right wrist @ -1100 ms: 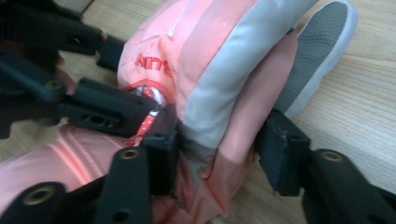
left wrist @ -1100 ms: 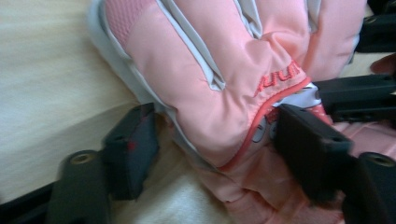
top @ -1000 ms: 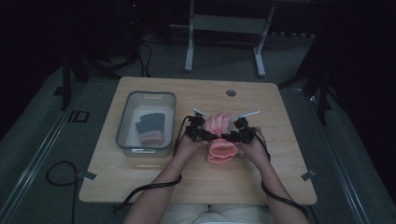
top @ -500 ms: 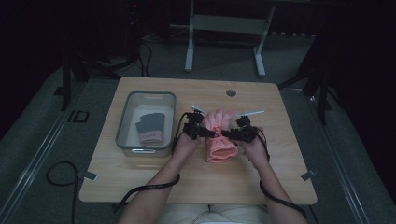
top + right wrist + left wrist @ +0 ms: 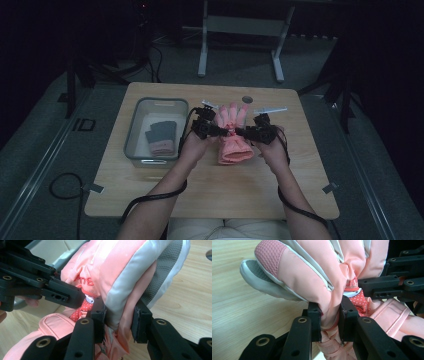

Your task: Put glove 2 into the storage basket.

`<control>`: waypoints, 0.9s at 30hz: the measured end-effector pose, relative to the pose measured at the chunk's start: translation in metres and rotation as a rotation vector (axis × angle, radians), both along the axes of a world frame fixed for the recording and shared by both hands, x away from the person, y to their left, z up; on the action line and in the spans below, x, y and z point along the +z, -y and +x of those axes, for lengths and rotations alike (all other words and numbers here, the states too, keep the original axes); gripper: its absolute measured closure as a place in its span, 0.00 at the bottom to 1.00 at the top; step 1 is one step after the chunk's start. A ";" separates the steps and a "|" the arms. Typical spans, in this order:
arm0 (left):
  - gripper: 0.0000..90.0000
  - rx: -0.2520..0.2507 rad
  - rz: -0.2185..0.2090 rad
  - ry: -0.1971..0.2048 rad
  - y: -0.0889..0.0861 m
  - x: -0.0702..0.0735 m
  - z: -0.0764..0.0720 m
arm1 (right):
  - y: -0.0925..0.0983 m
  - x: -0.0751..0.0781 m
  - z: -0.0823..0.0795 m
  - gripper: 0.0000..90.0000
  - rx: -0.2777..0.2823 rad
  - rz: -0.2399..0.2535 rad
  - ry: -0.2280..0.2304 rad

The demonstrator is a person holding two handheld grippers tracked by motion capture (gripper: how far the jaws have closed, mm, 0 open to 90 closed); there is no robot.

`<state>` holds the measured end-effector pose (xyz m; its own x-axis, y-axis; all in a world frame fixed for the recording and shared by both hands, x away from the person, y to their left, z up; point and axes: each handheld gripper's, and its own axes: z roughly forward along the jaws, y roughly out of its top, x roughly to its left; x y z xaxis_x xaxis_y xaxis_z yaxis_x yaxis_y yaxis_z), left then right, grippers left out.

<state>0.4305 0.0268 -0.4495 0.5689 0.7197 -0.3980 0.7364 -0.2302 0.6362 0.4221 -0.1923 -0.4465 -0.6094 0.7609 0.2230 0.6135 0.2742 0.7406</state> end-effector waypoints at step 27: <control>0.83 0.097 0.040 0.058 -0.077 0.057 -0.012 | -0.075 0.050 0.007 0.76 0.091 0.014 0.071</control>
<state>0.4188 0.1036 -0.3922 0.5170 0.7872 -0.3362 0.7188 -0.1860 0.6699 0.4295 -0.1170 -0.3969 -0.6905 0.6988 0.1871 0.5325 0.3159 0.7853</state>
